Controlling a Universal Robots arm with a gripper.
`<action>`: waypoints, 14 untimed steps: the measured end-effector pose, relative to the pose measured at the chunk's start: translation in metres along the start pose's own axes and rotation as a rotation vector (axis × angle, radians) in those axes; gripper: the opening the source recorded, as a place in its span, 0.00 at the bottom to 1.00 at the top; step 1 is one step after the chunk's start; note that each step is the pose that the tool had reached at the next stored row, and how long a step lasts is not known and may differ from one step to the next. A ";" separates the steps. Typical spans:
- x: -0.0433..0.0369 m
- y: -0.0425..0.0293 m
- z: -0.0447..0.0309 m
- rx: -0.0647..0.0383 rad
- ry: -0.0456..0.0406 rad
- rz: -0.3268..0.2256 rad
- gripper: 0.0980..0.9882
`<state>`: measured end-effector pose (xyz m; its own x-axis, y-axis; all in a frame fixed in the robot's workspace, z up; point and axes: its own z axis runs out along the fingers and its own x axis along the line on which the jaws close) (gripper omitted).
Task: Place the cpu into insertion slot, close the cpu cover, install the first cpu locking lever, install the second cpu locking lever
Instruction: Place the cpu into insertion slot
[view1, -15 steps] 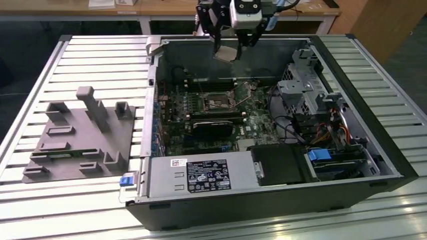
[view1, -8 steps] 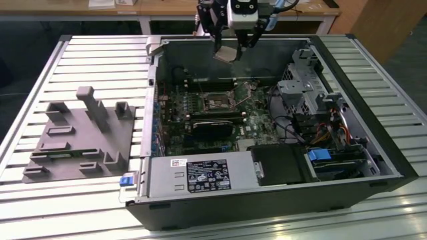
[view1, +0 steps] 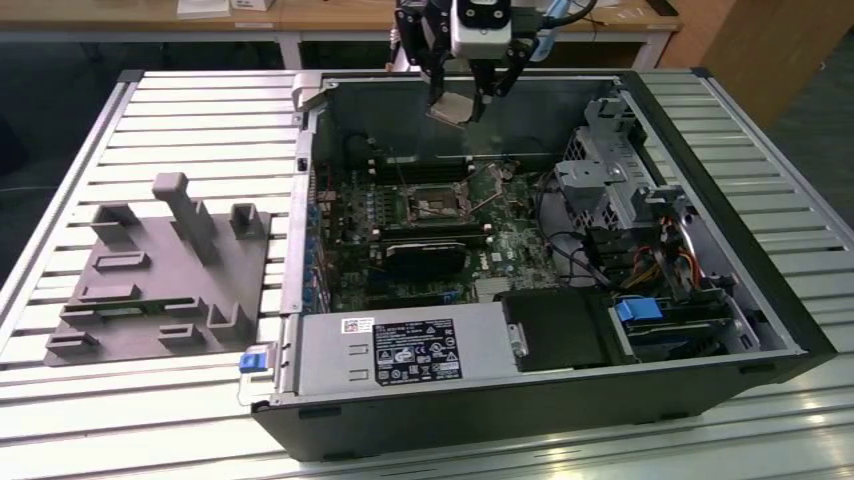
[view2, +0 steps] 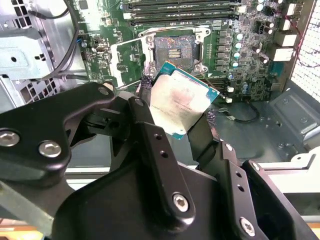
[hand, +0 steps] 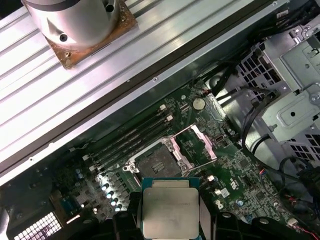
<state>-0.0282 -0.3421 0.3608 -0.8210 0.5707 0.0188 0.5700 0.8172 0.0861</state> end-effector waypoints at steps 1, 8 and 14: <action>0.0000 0.0000 0.0001 0.000 -0.0005 0.005 0.50; 0.0004 -0.0003 0.0004 -0.001 -0.0030 0.035 0.50; 0.0009 -0.0007 0.0007 -0.001 -0.0045 0.052 0.50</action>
<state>-0.0293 -0.3421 0.3601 -0.7903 0.6125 0.0188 0.6116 0.7865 0.0861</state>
